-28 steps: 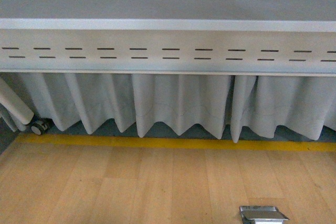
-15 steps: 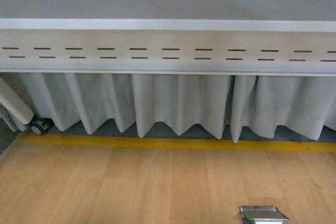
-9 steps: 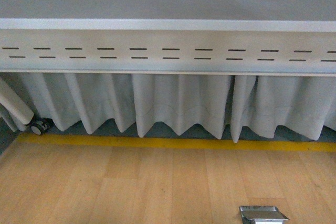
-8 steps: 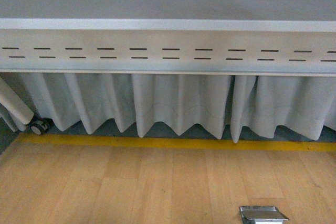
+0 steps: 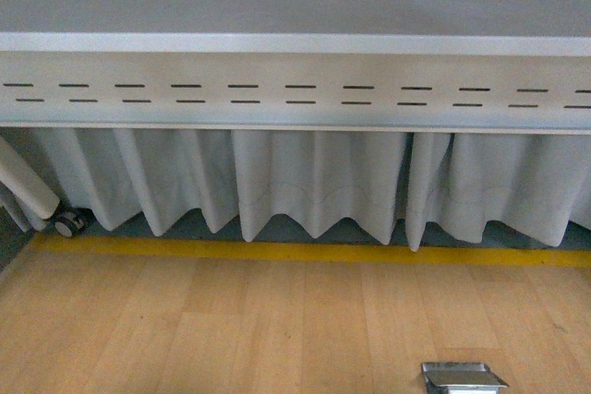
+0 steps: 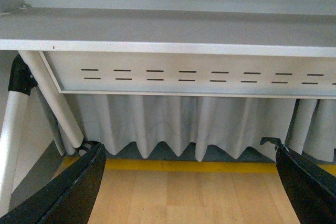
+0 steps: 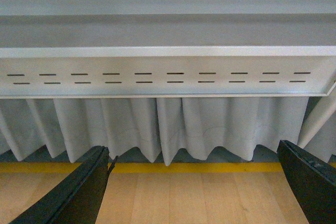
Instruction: Open oven
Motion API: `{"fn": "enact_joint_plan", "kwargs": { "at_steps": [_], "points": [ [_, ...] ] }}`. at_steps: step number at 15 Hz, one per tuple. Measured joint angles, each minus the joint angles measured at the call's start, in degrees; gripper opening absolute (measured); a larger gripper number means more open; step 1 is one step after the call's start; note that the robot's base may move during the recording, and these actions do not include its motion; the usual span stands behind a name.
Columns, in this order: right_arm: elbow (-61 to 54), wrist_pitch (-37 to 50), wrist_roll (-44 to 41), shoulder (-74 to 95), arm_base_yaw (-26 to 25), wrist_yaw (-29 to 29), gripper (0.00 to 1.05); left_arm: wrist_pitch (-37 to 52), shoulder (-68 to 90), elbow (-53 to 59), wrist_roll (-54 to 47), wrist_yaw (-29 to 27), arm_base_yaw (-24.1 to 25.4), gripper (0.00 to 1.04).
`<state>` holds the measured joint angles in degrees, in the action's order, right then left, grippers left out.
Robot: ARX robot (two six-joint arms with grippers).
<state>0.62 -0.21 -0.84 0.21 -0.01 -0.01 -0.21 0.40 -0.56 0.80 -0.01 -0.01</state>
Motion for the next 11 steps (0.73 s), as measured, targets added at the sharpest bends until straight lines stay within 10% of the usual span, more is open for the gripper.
{"fn": "enact_joint_plan", "kwargs": {
  "at_steps": [11],
  "points": [
    [0.0, -0.2, 0.0, 0.0, 0.0, 0.0, 0.98, -0.2, 0.0, 0.0, 0.0, 0.0, 0.0, 0.98]
  ]
}}
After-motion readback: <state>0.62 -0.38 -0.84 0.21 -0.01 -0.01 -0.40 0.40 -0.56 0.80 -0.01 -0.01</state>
